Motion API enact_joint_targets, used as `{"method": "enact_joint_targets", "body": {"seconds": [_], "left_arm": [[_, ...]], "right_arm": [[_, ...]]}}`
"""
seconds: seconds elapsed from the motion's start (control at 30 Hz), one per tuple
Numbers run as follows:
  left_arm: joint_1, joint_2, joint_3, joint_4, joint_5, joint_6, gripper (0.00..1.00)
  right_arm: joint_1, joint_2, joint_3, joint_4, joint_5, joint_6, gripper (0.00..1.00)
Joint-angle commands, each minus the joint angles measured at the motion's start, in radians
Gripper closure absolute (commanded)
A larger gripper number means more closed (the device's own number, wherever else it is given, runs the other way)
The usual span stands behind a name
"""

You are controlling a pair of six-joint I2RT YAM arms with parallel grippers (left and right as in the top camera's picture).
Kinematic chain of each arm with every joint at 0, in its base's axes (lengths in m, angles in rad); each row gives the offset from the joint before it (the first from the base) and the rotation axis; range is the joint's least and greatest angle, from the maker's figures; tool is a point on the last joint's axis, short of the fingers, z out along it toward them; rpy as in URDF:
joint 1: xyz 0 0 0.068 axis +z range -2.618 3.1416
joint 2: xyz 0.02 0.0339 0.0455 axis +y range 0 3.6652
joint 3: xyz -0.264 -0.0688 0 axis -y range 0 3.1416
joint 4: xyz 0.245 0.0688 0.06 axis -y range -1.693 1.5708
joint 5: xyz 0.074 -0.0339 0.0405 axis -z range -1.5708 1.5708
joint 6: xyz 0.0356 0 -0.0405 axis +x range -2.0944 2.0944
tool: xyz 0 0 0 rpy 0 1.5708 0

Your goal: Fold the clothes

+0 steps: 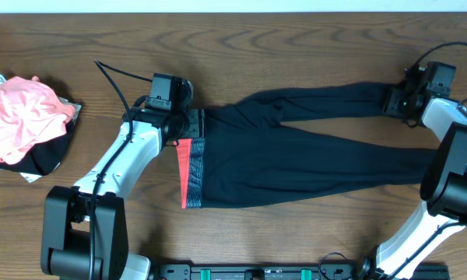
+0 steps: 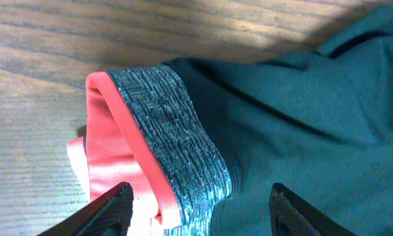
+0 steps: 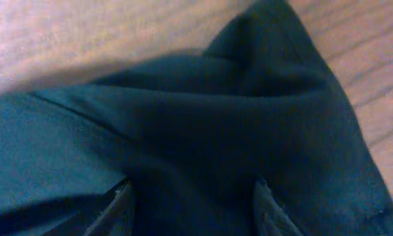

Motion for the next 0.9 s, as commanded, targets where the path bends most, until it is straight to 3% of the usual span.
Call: {"method": "enact_joint_targets", "body": {"seconds": [0.0,0.2,0.4,0.7,0.87], "left_arm": [[0.0,0.006,0.014,-0.021,0.002,-0.001,0.33],[-0.001,0.005,0.014,-0.05,0.002,-0.001,0.33],[-0.002,0.005,0.014,-0.032,0.002,-0.001,0.33],[-0.002,0.01,0.014,0.251,0.003,-0.057,0.29],[0.005,0.089,0.051,0.298,0.133,-0.096,0.28]], "right_arm": [[-0.014,0.037,-0.007,-0.012,0.13,0.027,0.44],[-0.112,0.037,-0.004,-0.027,0.227,0.055,0.4],[-0.203,0.037,0.0,-0.056,0.144,0.06,0.38],[-0.204,0.037,0.0,-0.088,0.043,0.049,0.37],[-0.183,0.037,0.0,-0.116,0.033,0.035,0.36]]}}
